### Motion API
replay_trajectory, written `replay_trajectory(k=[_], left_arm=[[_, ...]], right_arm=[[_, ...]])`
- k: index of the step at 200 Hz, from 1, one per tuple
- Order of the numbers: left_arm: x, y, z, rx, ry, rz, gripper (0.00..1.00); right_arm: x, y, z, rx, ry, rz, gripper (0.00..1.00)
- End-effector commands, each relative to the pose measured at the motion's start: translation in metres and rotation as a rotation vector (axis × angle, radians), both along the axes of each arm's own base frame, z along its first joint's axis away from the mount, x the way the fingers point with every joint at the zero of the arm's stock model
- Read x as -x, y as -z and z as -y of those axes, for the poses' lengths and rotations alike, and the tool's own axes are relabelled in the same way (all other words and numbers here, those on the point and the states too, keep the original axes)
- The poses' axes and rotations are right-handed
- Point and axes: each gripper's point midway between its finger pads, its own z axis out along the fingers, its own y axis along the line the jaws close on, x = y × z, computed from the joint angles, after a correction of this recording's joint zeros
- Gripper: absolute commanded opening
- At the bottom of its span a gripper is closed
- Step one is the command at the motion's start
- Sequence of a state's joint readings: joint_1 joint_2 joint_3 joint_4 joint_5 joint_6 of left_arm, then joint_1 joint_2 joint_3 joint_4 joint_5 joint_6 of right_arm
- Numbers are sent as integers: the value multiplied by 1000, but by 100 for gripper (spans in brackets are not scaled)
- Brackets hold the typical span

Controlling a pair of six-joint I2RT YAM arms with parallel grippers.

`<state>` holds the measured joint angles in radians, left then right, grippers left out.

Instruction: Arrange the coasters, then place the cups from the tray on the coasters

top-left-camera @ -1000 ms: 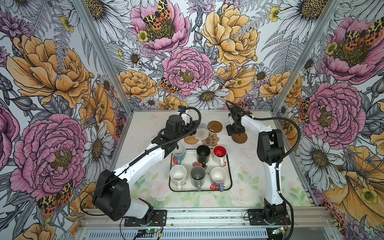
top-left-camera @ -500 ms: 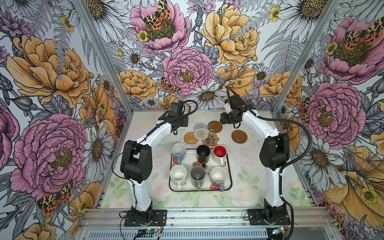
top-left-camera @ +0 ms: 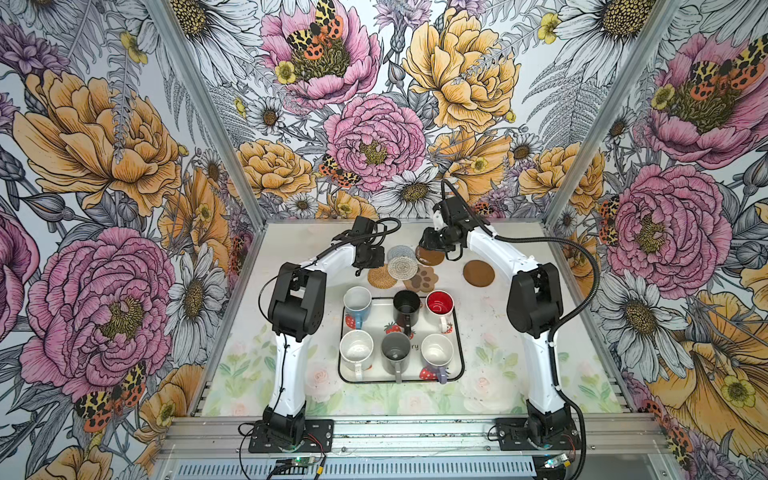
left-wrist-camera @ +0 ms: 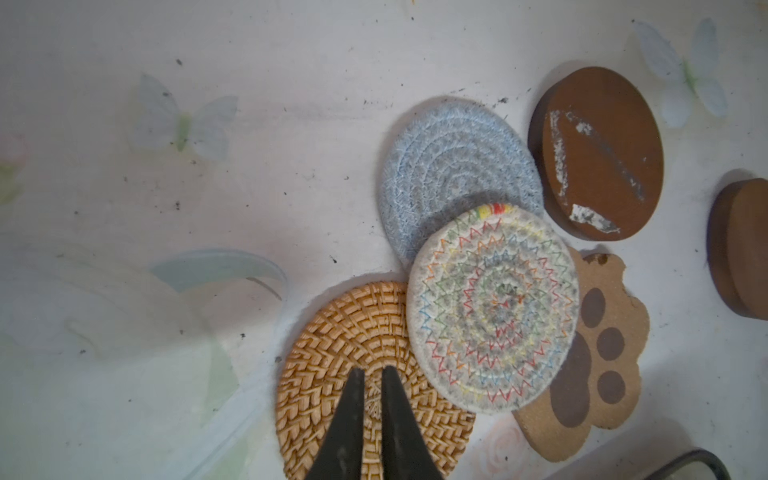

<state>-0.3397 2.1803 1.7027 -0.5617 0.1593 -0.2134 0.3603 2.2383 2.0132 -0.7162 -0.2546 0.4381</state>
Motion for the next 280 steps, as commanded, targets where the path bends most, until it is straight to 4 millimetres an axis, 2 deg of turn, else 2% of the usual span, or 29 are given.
replay_trajectory(k=[1,37,85,110,174,241,280], left_arm=[[-1,9,4,49,-4,-39,10],[5,26,5,61,-4,-85,1],[12,49,-4,11,-32,-137,0],[14,57,-19,-36,-70,-154,0],[14,55,-70,-93,-204,-153,0],[2,48,-128,-110,-332,-140,0],[-8,46,-152,-101,-379,-130,0]], right_arm=[[-4,3,-13,-54,11,-5,43],[-2,14,-22,-80,9,-27,41],[3,31,-38,-116,-9,-68,35],[5,35,-46,-131,-20,-81,34],[9,46,-64,-144,-43,-104,31],[9,49,-65,-144,-40,-111,30],[8,48,-65,-146,-39,-109,30]])
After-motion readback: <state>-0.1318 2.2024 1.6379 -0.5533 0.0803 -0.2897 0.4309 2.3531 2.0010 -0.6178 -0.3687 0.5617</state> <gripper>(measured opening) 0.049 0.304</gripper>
